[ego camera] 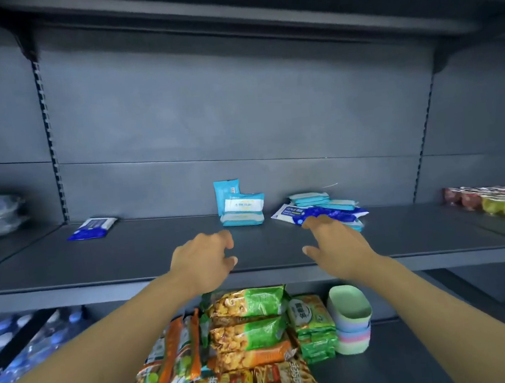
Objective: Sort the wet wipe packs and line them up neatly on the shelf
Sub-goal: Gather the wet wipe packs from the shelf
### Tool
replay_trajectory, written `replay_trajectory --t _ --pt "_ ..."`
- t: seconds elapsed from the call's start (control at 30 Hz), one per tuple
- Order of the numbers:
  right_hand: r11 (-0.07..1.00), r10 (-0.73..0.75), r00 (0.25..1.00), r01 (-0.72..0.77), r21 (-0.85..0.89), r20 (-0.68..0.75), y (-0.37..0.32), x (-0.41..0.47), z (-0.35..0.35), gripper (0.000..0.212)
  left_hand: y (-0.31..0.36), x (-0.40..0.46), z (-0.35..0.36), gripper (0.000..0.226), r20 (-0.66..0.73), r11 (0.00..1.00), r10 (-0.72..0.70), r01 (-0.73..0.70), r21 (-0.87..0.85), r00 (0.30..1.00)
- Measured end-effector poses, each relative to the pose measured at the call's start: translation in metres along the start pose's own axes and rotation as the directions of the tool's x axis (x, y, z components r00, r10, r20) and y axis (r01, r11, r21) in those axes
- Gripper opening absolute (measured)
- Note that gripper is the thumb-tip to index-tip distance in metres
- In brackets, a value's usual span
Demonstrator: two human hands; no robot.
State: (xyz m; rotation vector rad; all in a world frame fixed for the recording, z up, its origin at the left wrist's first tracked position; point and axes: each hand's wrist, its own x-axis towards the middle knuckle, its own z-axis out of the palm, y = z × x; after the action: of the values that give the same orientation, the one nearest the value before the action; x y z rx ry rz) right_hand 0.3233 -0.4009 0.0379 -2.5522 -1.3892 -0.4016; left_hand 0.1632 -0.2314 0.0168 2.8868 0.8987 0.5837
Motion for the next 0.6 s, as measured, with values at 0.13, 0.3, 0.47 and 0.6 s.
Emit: replay_trajectory --t 0.13,0.3,0.47,0.6 --pt "1.000 -0.024 1.000 0.024 0.014 -0.001 0.009 0.032 0.012 0.044 0.000 0.031 0.008 0.030 -0.002 1.000 -0.001 0.001 0.022 1.000" --pt "1.000 -0.024 1.000 0.024 0.005 -0.010 0.006 0.070 0.026 0.044 -0.014 0.073 0.013 0.031 -0.006 0.997 0.031 -0.031 0.065 0.999" --pt "1.000 0.000 1.000 0.000 0.011 -0.003 -0.006 0.110 0.045 0.048 -0.040 0.116 0.028 0.036 -0.012 0.994 0.072 -0.071 0.077 0.997" --pt "1.000 0.006 1.000 -0.006 -0.002 0.002 -0.018 0.144 0.060 0.046 -0.063 0.151 0.041 0.040 -0.020 0.992 0.106 -0.105 0.067 0.994"
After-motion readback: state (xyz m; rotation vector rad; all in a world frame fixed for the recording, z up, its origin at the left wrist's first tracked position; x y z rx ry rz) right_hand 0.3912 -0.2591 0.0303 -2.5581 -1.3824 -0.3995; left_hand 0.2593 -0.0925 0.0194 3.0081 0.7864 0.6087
